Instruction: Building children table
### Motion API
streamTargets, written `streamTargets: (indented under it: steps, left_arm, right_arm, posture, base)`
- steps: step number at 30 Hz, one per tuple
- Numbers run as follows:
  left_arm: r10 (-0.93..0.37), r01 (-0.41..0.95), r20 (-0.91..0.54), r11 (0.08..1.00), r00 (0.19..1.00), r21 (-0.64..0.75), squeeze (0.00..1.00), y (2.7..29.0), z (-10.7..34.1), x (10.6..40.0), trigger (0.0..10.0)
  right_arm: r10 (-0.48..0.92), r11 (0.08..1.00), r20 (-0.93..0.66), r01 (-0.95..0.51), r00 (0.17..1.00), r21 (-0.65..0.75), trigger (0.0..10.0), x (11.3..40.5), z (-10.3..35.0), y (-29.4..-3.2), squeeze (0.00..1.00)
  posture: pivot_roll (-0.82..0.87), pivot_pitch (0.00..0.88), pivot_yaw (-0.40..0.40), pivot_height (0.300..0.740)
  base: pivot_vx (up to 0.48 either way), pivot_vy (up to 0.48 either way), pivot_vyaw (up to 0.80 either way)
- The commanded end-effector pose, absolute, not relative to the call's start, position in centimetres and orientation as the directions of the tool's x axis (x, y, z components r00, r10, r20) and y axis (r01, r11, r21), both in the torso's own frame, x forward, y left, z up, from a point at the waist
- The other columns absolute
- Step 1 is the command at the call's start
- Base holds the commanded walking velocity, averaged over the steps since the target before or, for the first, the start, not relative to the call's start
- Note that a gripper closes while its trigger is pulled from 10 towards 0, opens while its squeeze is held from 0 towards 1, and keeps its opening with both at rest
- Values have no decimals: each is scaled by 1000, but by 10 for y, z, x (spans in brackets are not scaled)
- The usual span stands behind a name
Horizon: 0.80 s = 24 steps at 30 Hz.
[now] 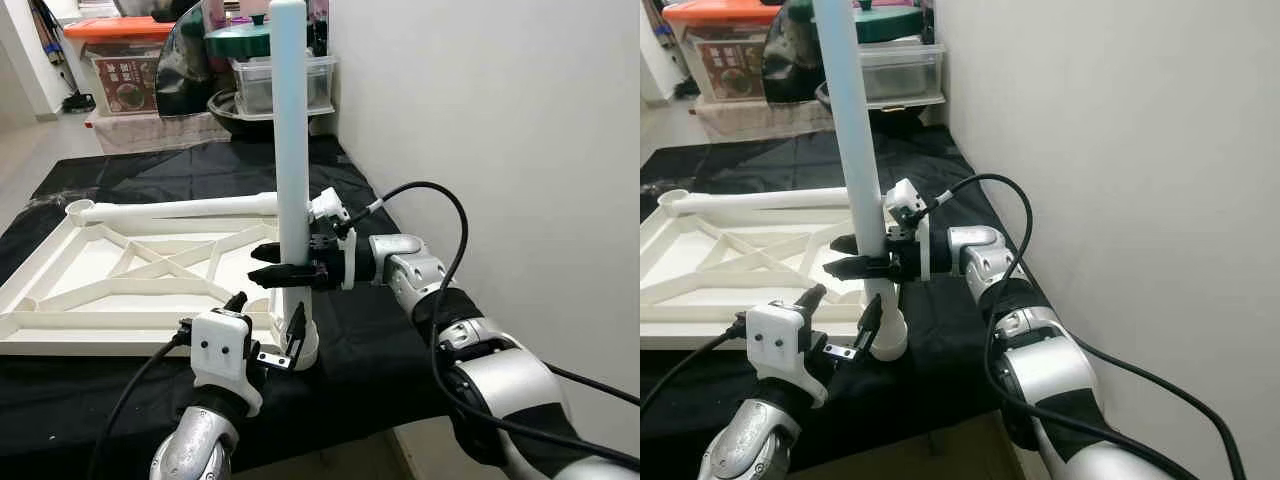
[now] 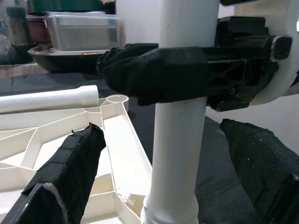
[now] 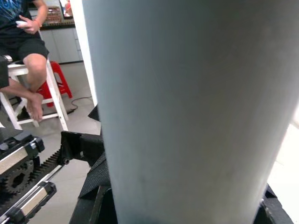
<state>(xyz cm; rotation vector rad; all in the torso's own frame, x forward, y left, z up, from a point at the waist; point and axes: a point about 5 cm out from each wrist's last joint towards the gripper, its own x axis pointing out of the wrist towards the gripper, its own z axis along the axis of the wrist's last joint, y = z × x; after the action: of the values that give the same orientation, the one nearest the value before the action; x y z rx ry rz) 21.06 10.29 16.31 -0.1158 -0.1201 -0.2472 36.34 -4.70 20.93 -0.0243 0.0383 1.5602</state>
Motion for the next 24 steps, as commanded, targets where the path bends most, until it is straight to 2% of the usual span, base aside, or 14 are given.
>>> streamTargets:
  steps: [1,3,4,5,8,9,10,11,12,14,16,18,20,24]
  left_arm:
    - [-233,246,126,964,964,-98,0,103,161,211,10000]
    - [-235,247,125,964,964,-96,0,104,160,211,10000]
    - [-236,248,124,964,964,-95,0,104,160,210,10000]
    - [-236,248,124,964,964,-95,0,104,160,210,10000]
    - [-231,243,125,966,965,-93,0,105,160,211,10000]
    - [-231,243,125,966,965,-93,0,105,160,211,10000]
    - [-230,242,126,966,965,-92,0,105,160,211,10000]
    - [-230,242,126,966,965,-92,0,105,160,211,10000]
    - [-227,240,126,967,966,-92,0,106,160,211,10000]
    - [-227,240,126,967,966,-92,0,106,160,211,10000]
    - [-227,239,126,967,966,-91,0,105,160,211,10000]
    - [-227,239,126,967,966,-91,0,105,160,211,10000]
    - [-226,239,127,967,966,-90,0,105,160,212,10000]
    - [-224,237,128,967,966,-90,0,105,161,212,10000]
  right_arm:
    - [997,68,-31,-997,67,47,0,363,198,-43,0]
    - [987,159,-10,-986,158,47,0,367,197,-41,0]
    - [968,252,3,-966,252,58,0,371,196,-40,0]
    - [968,252,3,-966,252,58,0,371,196,-40,0]
    - [798,600,12,-796,603,84,0,388,194,-44,0]
    - [798,600,12,-796,603,84,0,388,194,-44,0]
    - [676,733,-2,-673,737,95,0,395,192,-50,0]
    - [676,733,-2,-673,737,95,0,395,192,-50,0]
    - [475,875,-34,-468,879,126,0,401,186,-63,0]
    - [475,875,-34,-468,879,126,0,401,186,-63,0]
    - [99,985,-91,-84,991,148,0,402,173,-87,0]
    - [99,985,-91,-84,991,148,0,402,173,-87,0]
    - [-96,975,-153,123,984,183,0,395,162,-90,0]
    - [-124,969,-171,156,977,191,0,392,160,-87,0]
  posture:
    - [-30,0,-8,740]
    - [-30,0,-8,740]
    - [-26,0,-4,740]
    - [-26,0,-4,740]
    - [-29,0,-3,740]
    - [-29,0,-3,740]
    - [-30,0,-2,740]
    - [-30,0,-2,740]
    - [-34,0,5,740]
    - [-34,0,5,740]
    - [-33,0,3,740]
    - [-33,0,3,740]
    - [-34,0,6,740]
    - [-28,0,1,740]
  base:
    - [0,0,0]
    - [0,0,0]
    - [0,0,0]
    - [0,0,0]
    - [0,0,0]
    - [0,0,0]
    - [0,0,0]
    - [0,0,0]
    - [0,0,0]
    - [0,0,0]
    - [0,0,0]
    - [0,0,0]
    - [0,0,0]
    - [0,0,0]
